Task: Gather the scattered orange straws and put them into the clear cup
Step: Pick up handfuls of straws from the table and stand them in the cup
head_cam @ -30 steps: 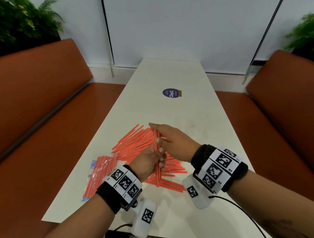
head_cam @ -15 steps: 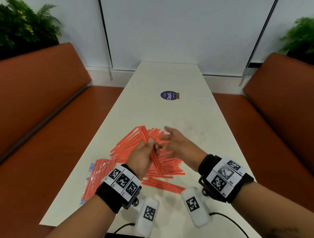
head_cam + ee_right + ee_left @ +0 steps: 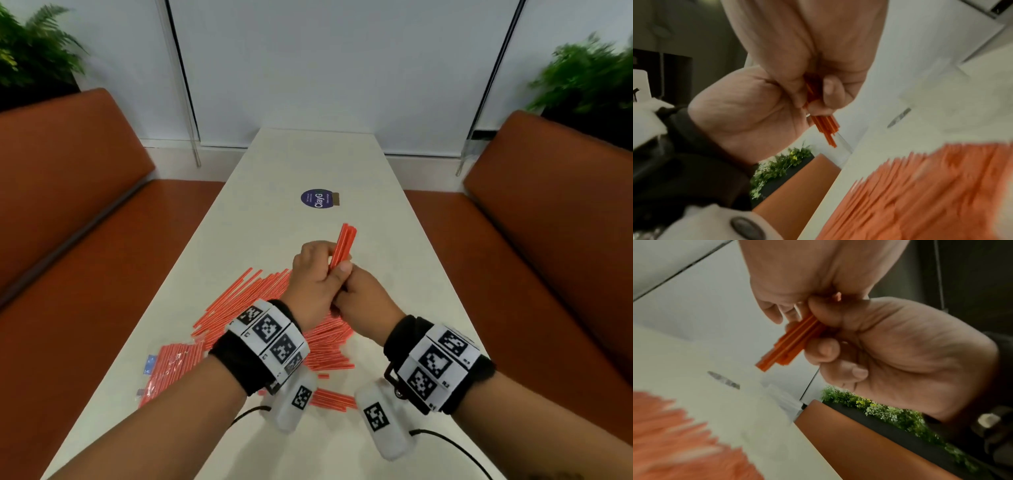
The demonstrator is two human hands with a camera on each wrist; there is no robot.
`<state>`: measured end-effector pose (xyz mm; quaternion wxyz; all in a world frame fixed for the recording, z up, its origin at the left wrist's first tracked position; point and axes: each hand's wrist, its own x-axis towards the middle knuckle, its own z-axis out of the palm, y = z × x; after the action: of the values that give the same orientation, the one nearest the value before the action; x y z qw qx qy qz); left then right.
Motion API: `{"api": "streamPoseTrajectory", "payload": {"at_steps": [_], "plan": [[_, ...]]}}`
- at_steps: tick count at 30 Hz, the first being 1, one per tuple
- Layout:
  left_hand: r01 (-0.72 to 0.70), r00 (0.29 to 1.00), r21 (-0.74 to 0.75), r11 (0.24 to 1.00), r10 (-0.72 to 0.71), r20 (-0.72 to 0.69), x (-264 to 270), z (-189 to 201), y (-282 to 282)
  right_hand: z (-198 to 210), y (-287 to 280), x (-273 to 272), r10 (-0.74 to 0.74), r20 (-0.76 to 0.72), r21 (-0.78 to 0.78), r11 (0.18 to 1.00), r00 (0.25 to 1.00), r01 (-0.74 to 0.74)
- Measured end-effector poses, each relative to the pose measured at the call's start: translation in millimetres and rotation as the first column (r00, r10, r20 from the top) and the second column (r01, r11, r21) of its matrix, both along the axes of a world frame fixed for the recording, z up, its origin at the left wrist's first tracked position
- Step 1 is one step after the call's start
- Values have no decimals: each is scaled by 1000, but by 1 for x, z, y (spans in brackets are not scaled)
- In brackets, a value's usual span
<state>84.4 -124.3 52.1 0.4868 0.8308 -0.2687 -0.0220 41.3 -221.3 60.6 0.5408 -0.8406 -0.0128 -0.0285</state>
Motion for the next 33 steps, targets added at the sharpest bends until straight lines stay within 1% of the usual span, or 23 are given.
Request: {"api": "streamPoseTrajectory", "payload": {"at_steps": [2, 3, 4, 5, 6, 7, 8, 10, 11, 13, 16, 20, 22, 23, 25, 26, 28, 30, 31, 32, 33], "plan": [[23, 1000, 3, 1000, -23, 7, 22, 7, -15, 11, -21, 17, -130, 90, -49, 990, 987, 135], [38, 999, 38, 999, -38, 23, 34, 8, -22, 16, -35, 28, -203, 143, -84, 973, 969, 216], [36, 998, 131, 991, -43, 50, 47, 7, -29, 20, -49, 38, -271, 176, -104, 951, 946, 292], [26, 995, 259, 966, -49, 83, 59, 5, -37, 22, -63, 48, -331, 186, -111, 928, 925, 355], [20, 991, 394, 919, -71, 114, 69, 2, -44, 22, -76, 57, -375, 180, -118, 909, 909, 399], [19, 987, 517, 856, -99, 129, 78, -2, -51, 19, -87, 66, -402, 160, -132, 896, 901, 424], [20, 983, 609, 793, -128, 135, 86, -8, -57, 15, -94, 74, -420, 136, -145, 888, 897, 437], [35, 982, 713, 700, -155, 105, 99, -22, -68, 4, -101, 88, -438, 91, -181, 876, 895, 447], [40, 985, 735, 677, -150, 85, 103, -29, -72, -3, -103, 94, -447, 67, -196, 871, 892, 451], [31, 990, 743, 669, -124, 69, 109, -38, -76, -19, -104, 105, -464, 1, -232, 862, 886, 451], [-8, 987, 731, 682, -114, 117, 109, -45, -78, -32, -105, 117, -467, -92, -296, 856, 879, 424], [-41, 981, 745, 666, -115, 156, 109, -46, -80, -29, -110, 122, -452, -162, -309, 867, 877, 390], [-38, 983, 757, 652, -113, 147, 109, -43, -82, -25, -114, 121, -493, -183, -274, 856, 850, 438], [-29, 985, 752, 658, -111, 134, 109, -42, -83, -23, -115, 119, -510, -180, -233, 853, 841, 467], [-3, 992, 719, 695, -88, 89, 105, -38, -82, -20, -120, 114, -572, -152, -160, 819, 806, 551], [3, 995, 699, 715, -71, 68, 102, -35, -80, -13, -120, 107, -591, -110, -157, 804, 799, 573], [5, 998, 671, 741, -49, 47, 95, -27, -72, 4, -118, 90, -589, 9, -184, 794, 808, 580], [2, 998, 655, 756, -41, 45, 84, -14, -57, 21, -111, 66, -541, 123, -255, 793, 832, 553], [0, 998, 649, 761, -39, 45, 78, -6, -48, 28, -105, 55, -496, 156, -294, 802, 854, 520], [0, 999, 645, 764, -32, 38, 70, 1, -36, 30, -98, 44, -434, 159, -331, 823, 887, 462], [-1, 999, 643, 766, -22, 28, 62, 7, -24, 30, -89, 33, -353, 122, -372, 850, 928, 372]]}}
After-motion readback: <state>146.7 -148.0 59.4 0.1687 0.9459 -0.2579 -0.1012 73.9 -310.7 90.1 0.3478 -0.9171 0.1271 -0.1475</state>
